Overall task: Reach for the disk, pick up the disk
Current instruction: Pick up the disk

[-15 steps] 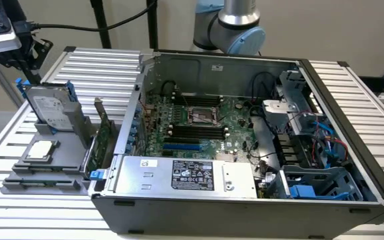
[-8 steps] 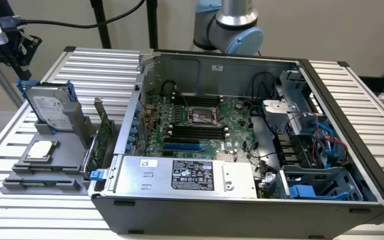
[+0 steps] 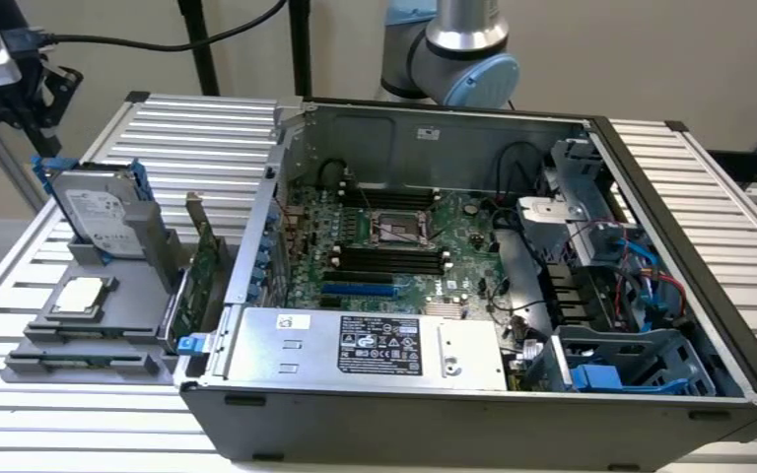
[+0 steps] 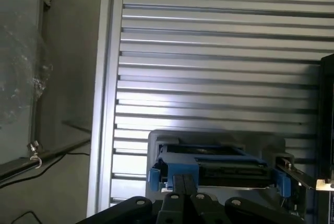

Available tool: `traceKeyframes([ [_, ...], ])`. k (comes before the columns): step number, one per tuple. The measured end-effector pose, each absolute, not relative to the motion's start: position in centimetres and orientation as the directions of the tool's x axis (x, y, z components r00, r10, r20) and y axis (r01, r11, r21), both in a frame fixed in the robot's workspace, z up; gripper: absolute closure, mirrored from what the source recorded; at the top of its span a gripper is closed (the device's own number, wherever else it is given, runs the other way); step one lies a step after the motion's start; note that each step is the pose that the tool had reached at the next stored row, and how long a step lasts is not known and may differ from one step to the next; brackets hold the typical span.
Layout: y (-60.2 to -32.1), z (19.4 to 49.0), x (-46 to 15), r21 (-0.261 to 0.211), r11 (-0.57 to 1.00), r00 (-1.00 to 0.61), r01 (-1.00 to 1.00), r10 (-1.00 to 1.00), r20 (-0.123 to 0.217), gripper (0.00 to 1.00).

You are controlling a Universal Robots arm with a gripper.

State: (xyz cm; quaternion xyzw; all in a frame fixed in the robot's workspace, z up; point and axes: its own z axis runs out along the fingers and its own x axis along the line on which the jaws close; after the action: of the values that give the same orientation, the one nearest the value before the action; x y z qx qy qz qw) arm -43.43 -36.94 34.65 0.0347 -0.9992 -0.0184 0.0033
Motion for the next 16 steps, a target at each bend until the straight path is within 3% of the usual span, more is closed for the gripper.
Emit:
traceKeyframes([
  [16, -36.95, 34.87, -43.43, 0.037, 0.936, -0.936, -0.351, -0.351, 0.005, 0.89],
])
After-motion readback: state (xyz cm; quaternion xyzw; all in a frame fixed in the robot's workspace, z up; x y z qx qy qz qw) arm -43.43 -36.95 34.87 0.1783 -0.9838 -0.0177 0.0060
